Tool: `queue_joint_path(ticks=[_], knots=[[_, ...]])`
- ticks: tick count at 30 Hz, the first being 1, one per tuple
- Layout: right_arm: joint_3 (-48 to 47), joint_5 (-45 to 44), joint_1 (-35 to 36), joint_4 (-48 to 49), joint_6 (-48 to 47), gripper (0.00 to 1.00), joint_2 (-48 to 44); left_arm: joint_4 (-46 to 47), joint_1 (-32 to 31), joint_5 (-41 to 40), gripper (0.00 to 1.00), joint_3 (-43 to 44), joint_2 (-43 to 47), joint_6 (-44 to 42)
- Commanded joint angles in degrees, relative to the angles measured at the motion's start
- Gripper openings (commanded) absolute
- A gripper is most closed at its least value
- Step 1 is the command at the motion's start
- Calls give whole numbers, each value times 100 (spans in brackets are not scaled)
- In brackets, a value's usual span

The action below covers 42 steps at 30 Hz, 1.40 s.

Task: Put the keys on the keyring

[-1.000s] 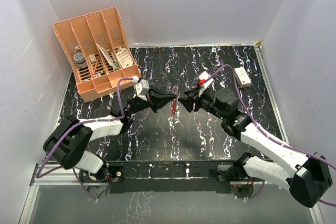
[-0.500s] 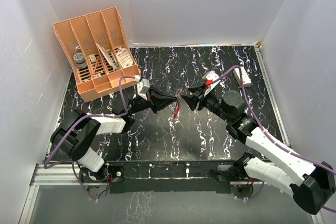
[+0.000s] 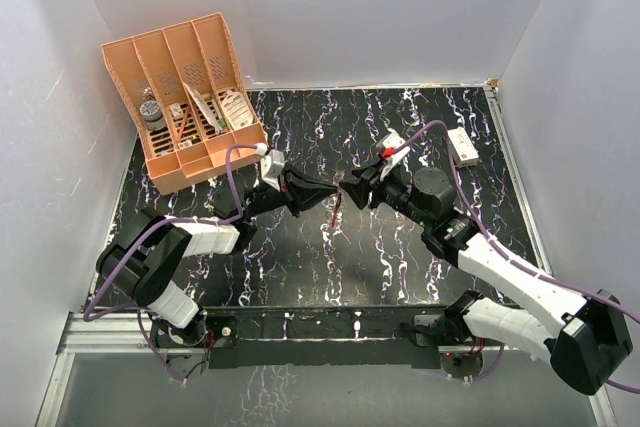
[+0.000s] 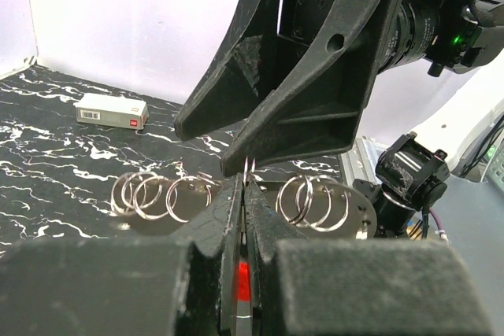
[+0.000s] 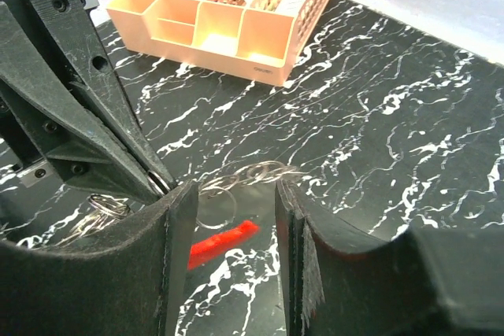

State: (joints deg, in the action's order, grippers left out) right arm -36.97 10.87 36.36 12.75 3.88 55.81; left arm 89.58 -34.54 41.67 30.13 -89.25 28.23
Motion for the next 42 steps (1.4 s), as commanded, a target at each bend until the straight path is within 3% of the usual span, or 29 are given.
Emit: queue_joint_path(ticks=[1,12,17,25,42], knots=[[-189,397,0,447,342,42,133,1113,43,6,0,227,223,-63],[-34,227,-2,333,523,44,-79,1274,43,-279,0,448,17,9],[-286,-146,-21,265,115,47,-211,1212,50,-170,0,463,71,51],[-451,499,-183,167,-433,44,-215,1277,171,320,0,492,56,314],[-243,1409,-279,378,-459,34,-229,1272,292,986,0,664,12,572]])
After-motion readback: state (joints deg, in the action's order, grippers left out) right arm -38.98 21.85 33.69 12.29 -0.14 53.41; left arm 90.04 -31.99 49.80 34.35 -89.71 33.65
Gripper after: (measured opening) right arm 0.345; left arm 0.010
